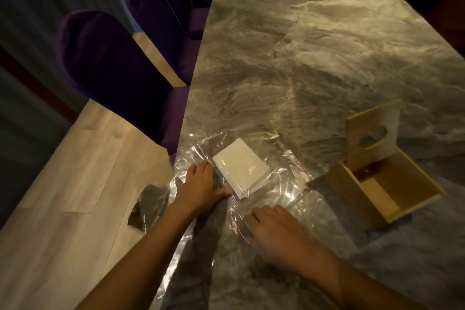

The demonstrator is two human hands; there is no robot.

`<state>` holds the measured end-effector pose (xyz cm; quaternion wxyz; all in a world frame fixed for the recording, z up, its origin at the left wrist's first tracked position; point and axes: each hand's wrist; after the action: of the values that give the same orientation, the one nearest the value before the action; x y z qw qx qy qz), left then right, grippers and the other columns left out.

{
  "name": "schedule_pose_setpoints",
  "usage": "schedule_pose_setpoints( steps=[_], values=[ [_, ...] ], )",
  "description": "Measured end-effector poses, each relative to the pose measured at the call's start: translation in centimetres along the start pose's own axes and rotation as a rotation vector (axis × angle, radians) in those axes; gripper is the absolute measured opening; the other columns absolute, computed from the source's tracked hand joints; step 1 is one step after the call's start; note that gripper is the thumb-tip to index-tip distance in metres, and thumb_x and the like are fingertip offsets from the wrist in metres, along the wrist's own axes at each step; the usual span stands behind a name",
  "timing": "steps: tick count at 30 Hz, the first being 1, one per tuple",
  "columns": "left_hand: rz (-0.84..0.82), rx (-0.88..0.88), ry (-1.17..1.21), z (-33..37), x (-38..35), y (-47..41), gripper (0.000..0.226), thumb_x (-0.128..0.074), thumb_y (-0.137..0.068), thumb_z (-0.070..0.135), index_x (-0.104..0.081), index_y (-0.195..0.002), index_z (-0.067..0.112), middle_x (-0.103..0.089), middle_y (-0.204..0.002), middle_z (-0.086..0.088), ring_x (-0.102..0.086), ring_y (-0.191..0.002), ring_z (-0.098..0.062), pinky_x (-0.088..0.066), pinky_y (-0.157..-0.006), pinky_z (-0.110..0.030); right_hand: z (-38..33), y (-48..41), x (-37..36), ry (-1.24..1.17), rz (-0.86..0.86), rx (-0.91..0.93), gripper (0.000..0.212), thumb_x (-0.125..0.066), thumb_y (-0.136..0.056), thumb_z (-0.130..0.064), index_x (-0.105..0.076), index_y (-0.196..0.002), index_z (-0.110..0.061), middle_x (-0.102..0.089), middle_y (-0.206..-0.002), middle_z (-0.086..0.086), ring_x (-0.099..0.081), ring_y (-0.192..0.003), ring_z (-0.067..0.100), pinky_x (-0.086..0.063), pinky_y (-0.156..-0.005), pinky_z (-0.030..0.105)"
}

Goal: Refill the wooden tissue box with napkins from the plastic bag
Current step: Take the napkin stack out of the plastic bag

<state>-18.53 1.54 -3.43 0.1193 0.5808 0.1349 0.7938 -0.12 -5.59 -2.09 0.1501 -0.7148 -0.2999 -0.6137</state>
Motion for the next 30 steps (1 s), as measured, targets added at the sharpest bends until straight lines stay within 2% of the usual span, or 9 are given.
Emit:
schedule_pose_setpoints(
  steps=[3, 5, 11, 16, 18, 20, 24, 27, 30],
  values=[
    [-0.032, -0.027, -0.035, -0.5, 0.1, 0.1, 0.092, -0.065, -0.074, 0.056, -0.02, -0.144, 0.016, -0.015, -0.158, -0.002, -0.01, -0.145, -0.026, -0.017, -0.114, -0.053, 1.8, -0.4, 0.4, 0.038, 0.104, -0.025, 0.019, -0.056, -0.078, -0.031, -0.065, -0.087, -0.018, -0.068, -0.082, 0.001, -0.064, -0.076, 0.019, -0.05, -0.068, 0.033],
    [-0.047, -0.046, -0.04, -0.9, 0.1, -0.1, 0.095, -0.068, -0.072, 0.053, -0.018, -0.145, 0.017, -0.014, -0.158, -0.002, -0.01, -0.145, -0.025, -0.012, -0.114, -0.056, 3.1, -0.8, 0.4, 0.065, 0.133, -0.064, 0.012, -0.063, -0.069, -0.031, -0.065, -0.077, -0.022, -0.068, -0.075, -0.005, -0.064, -0.068, 0.014, -0.049, -0.062, 0.027],
    [-0.227, -0.165, -0.121, -1.3, 1.1, -1.6, 0.101, -0.074, -0.074, 0.032, -0.008, -0.149, 0.019, -0.003, -0.16, -0.001, 0.0, -0.146, -0.027, -0.009, -0.118, -0.05, 5.1, -0.1, -0.3, 0.059, 0.121, -0.008, 0.029, -0.045, -0.081, -0.032, -0.069, -0.085, -0.018, -0.071, -0.096, 0.0, -0.066, -0.079, 0.015, -0.052, -0.068, 0.027],
    [-0.206, -0.179, -0.123, -1.0, 0.9, -2.3, 0.08, -0.059, -0.085, 0.015, -0.009, -0.149, 0.022, -0.004, -0.16, 0.0, -0.003, -0.146, -0.028, -0.015, -0.116, -0.054, 4.1, 1.2, -1.4, 0.033, 0.123, 0.039, 0.02, -0.053, -0.082, -0.025, -0.069, -0.086, -0.013, -0.069, -0.107, 0.008, -0.067, -0.083, 0.02, -0.054, -0.067, 0.029],
    [-0.119, -0.175, -0.074, -0.9, 0.6, -2.6, 0.063, -0.049, -0.091, 0.019, -0.019, -0.147, 0.022, -0.013, -0.159, 0.0, -0.01, -0.145, -0.027, -0.017, -0.115, -0.055, 3.7, 1.5, -1.8, 0.044, 0.154, 0.044, 0.021, -0.066, -0.077, -0.025, -0.07, -0.093, -0.013, -0.069, -0.11, 0.009, -0.068, -0.09, 0.02, -0.055, -0.074, 0.029],
    [-0.045, -0.154, -0.015, -0.6, 0.2, -2.3, 0.053, -0.042, -0.095, 0.033, -0.025, -0.145, 0.022, -0.02, -0.158, 0.0, -0.014, -0.145, -0.026, -0.016, -0.115, -0.057, 3.3, 1.8, -2.0, 0.029, 0.149, 0.036, 0.03, -0.074, -0.071, -0.028, -0.07, -0.097, -0.014, -0.069, -0.113, 0.009, -0.068, -0.095, 0.019, -0.054, -0.078, 0.029],
    [-0.038, -0.141, -0.017, 0.3, -0.8, -1.3, 0.076, -0.041, -0.086, 0.061, -0.011, -0.148, 0.028, -0.01, -0.159, -0.001, -0.003, -0.146, -0.028, -0.004, -0.114, -0.059, 3.7, 1.7, -2.1, -0.007, 0.169, 0.029, 0.023, -0.065, -0.078, -0.028, -0.069, -0.098, -0.019, -0.069, -0.113, 0.004, -0.066, -0.096, 0.016, -0.053, -0.08, 0.027],
    [-0.008, -0.152, -0.066, 0.3, -1.4, -1.0, 0.068, -0.032, -0.091, 0.058, -0.006, -0.148, 0.03, -0.004, -0.16, -0.001, 0.003, -0.146, -0.028, -0.001, -0.115, -0.058, 4.0, 1.4, -1.3, -0.075, 0.211, -0.032, 0.028, -0.046, -0.082, -0.028, -0.069, -0.095, -0.021, -0.07, -0.106, 0.0, -0.065, -0.091, 0.011, -0.052, -0.075, 0.023],
    [0.008, -0.144, -0.055, 0.1, -1.8, -0.8, 0.06, -0.023, -0.097, 0.048, -0.001, -0.148, 0.028, -0.001, -0.16, 0.001, 0.006, -0.146, -0.025, 0.002, -0.117, -0.055, 4.5, 0.8, -0.3, -0.254, 0.333, -0.212, 0.025, -0.048, -0.084, -0.01, -0.066, -0.101, -0.014, -0.068, -0.104, 0.004, -0.064, -0.093, 0.018, -0.053, -0.08, 0.029]
  ],
)
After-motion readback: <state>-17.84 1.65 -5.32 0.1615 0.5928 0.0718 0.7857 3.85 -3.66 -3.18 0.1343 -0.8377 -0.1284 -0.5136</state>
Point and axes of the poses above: each hand's wrist, its own y-axis away from the middle knuckle, its own x-axis out of the back of the hand, z = x × y
